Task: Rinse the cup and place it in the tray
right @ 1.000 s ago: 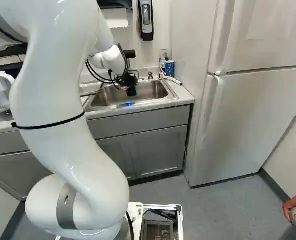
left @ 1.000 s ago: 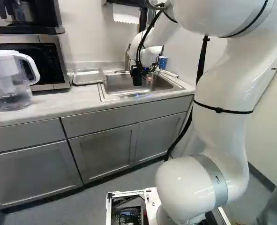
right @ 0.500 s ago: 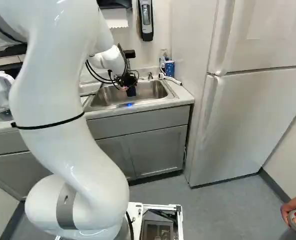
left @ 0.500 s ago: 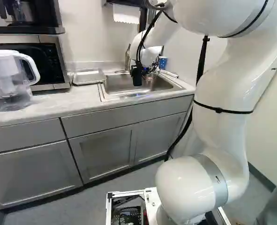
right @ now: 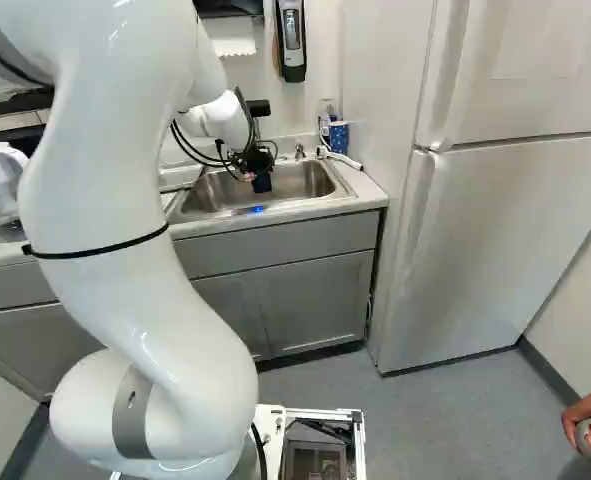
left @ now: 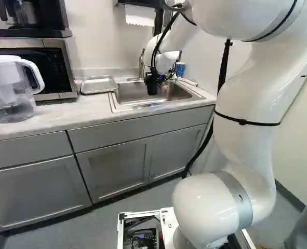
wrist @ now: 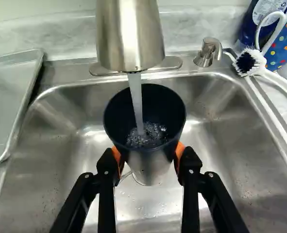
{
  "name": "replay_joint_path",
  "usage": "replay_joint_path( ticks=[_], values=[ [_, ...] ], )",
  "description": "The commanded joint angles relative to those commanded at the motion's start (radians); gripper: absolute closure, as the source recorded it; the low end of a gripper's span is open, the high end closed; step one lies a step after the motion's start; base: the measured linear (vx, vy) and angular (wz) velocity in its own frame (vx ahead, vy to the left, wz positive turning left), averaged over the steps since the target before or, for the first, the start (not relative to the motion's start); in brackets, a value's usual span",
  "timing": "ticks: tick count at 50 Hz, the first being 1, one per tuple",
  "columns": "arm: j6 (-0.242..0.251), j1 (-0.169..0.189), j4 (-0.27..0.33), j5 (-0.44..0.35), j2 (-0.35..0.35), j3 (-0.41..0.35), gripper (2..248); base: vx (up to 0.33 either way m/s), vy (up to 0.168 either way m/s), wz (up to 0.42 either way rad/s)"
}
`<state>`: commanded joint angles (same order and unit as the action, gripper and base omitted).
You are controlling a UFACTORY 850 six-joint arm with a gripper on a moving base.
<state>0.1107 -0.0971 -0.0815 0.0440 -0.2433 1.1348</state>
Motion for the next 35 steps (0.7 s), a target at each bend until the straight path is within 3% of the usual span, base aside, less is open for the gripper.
replay_joint_path(
  ticks=[35],
  values=[
    [0.000,0.000,0.000,0.000,0.000,0.000,129,0.000,0.000,0.000]
  ],
)
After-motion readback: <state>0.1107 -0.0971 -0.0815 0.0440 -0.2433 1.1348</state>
